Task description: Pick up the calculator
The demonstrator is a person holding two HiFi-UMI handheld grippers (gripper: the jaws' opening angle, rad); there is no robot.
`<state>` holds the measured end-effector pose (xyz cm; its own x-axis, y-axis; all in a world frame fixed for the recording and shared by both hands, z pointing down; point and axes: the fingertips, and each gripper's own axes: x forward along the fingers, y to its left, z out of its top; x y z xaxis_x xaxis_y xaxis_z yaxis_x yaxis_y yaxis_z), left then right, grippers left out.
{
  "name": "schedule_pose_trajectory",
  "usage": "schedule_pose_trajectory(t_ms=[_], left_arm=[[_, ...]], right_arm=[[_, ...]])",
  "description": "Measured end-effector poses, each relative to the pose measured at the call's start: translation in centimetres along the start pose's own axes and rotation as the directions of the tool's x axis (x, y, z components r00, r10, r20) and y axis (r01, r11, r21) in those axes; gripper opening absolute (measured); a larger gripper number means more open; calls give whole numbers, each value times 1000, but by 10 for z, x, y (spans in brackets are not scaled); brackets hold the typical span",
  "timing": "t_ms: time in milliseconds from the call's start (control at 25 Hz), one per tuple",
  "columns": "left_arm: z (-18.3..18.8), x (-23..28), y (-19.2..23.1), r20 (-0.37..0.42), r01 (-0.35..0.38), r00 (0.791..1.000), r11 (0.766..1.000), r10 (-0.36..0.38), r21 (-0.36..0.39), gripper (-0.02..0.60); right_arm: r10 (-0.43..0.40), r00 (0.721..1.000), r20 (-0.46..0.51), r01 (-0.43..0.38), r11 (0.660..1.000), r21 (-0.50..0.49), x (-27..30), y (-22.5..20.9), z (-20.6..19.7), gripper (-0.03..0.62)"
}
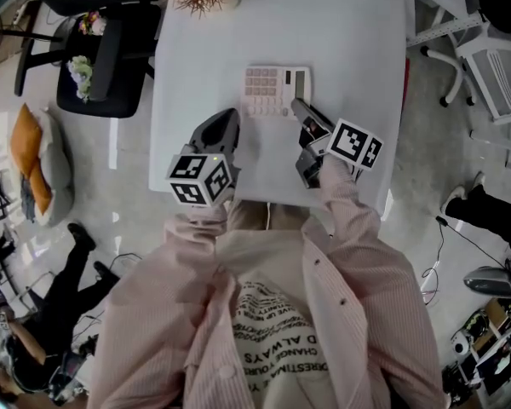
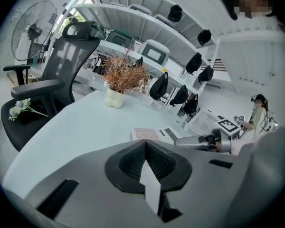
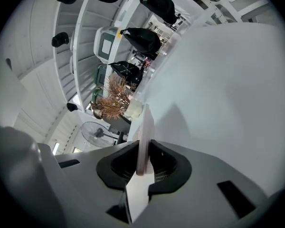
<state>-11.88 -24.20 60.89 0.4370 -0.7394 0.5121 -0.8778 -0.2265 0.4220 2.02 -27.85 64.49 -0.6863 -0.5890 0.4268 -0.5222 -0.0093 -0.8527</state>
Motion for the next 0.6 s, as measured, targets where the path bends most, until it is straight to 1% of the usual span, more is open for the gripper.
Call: schedule_pose_trajectory(t_ms=[360,600], left_arm=[[26,-18,-15,43,16,999,999,-18,41,2],[44,-29,-33,68,28,997,997,-32,69,2]], right_arm=[[32,999,17,-31,999,-15,-21,27,13,54],[63,998,27,-62,998,-21,-43,44,26,54]])
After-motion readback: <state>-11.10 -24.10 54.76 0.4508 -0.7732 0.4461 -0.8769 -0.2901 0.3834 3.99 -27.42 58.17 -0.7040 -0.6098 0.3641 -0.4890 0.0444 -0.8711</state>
